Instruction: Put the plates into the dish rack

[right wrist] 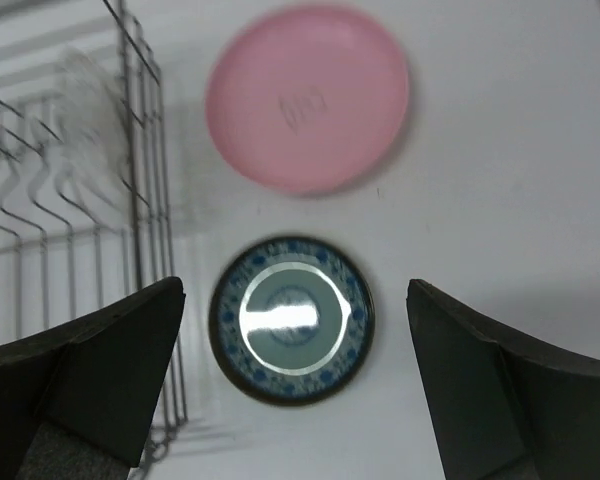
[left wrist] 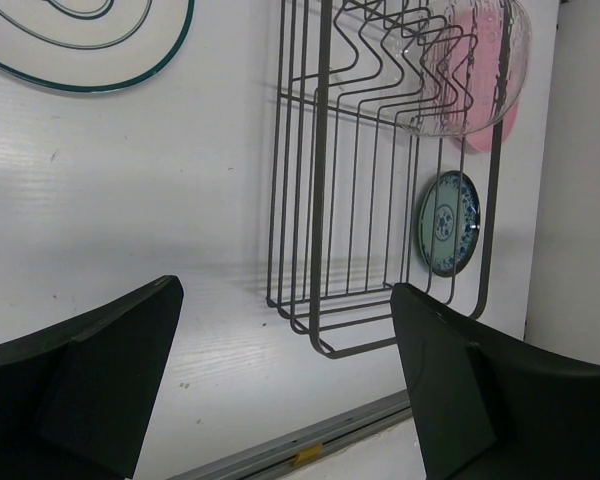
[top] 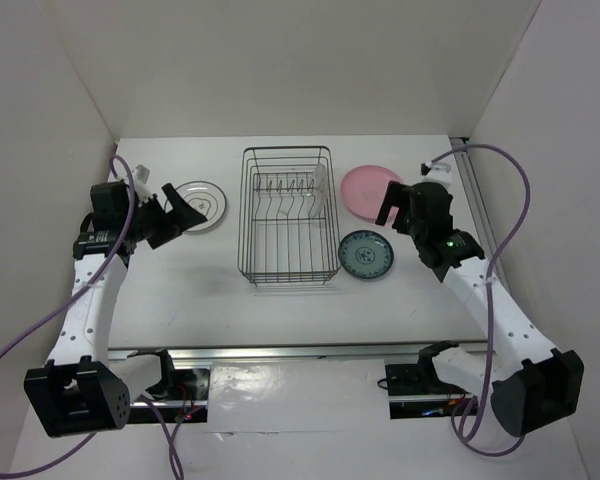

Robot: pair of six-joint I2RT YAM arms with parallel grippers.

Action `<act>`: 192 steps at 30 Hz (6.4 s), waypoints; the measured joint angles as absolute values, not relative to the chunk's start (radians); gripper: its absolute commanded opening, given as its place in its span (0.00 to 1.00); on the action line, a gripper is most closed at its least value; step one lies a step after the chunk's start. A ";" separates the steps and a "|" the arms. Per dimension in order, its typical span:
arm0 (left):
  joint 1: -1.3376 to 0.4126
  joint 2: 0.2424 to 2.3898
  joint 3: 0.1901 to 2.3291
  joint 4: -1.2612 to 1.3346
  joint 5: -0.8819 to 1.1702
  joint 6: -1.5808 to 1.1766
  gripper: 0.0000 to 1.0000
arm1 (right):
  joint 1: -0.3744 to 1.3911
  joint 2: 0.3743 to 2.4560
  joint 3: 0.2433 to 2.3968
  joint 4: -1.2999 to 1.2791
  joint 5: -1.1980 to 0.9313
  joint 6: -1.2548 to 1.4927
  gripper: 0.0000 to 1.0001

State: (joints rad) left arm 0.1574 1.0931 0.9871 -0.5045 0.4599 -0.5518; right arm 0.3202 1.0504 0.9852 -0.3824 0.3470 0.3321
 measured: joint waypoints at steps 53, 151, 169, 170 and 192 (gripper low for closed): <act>0.214 1.122 0.975 -0.520 0.430 -0.553 0.99 | 0.091 1.335 0.491 0.009 -0.003 0.607 0.31; 0.225 1.104 0.933 -0.515 0.451 -0.554 0.99 | 0.815 2.127 1.974 -0.405 1.312 -0.005 0.00; 0.225 1.096 0.933 -0.515 0.462 -0.553 0.99 | 0.815 2.192 1.997 -0.408 1.287 0.002 0.00; 0.225 1.096 0.933 -0.515 0.463 -0.553 0.99 | 0.815 2.196 1.997 -0.408 1.287 0.003 0.00; 0.225 1.096 0.933 -0.515 0.475 -0.553 0.99 | 0.815 2.296 2.009 -0.435 1.275 0.079 0.33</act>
State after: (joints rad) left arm 0.2253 1.0958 0.9329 -0.5152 0.4751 -0.5533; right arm 0.8154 2.2955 2.0090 -0.4351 1.2751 0.0792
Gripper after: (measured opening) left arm 0.993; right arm 0.259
